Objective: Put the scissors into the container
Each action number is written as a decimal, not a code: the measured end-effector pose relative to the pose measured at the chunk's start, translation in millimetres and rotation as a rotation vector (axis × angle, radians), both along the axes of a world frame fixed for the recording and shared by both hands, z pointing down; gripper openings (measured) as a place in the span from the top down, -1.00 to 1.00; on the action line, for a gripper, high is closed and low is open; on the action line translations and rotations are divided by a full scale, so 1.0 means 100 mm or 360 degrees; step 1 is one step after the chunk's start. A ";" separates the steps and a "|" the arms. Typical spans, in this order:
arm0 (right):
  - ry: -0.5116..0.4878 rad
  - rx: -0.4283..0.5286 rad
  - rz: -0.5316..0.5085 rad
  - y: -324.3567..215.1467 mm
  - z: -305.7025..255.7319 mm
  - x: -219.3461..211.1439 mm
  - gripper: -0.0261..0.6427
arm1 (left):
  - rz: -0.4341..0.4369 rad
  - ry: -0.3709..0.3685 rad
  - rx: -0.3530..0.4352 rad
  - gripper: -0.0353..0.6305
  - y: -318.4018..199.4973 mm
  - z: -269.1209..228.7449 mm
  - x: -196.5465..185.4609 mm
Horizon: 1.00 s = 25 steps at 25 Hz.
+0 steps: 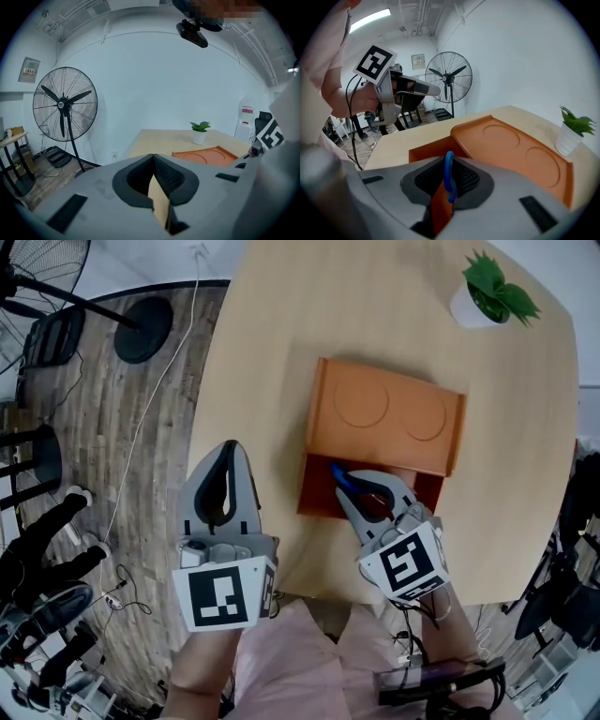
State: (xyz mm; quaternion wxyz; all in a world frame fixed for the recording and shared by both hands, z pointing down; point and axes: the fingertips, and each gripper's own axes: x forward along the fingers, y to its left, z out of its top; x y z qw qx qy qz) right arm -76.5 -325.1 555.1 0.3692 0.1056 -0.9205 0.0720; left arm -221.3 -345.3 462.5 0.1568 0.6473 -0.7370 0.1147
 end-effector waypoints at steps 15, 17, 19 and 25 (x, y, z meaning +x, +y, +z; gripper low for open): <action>-0.0028 -0.0060 -0.0082 0.16 -0.02 0.07 0.55 | 0.0047 -0.0014 0.0006 0.88 0.00 -0.05 0.18; -0.0031 -0.0055 -0.0074 0.17 -0.04 0.09 0.55 | 0.0050 -0.0019 0.0017 0.88 0.02 -0.09 0.21; -0.0037 -0.0051 -0.0070 0.19 -0.06 0.11 0.55 | 0.0051 -0.0026 0.0030 0.88 0.05 -0.13 0.23; -0.0087 0.0013 -0.0026 0.16 -0.25 0.15 0.56 | 0.0059 -0.0051 0.0077 0.88 0.12 -0.31 0.31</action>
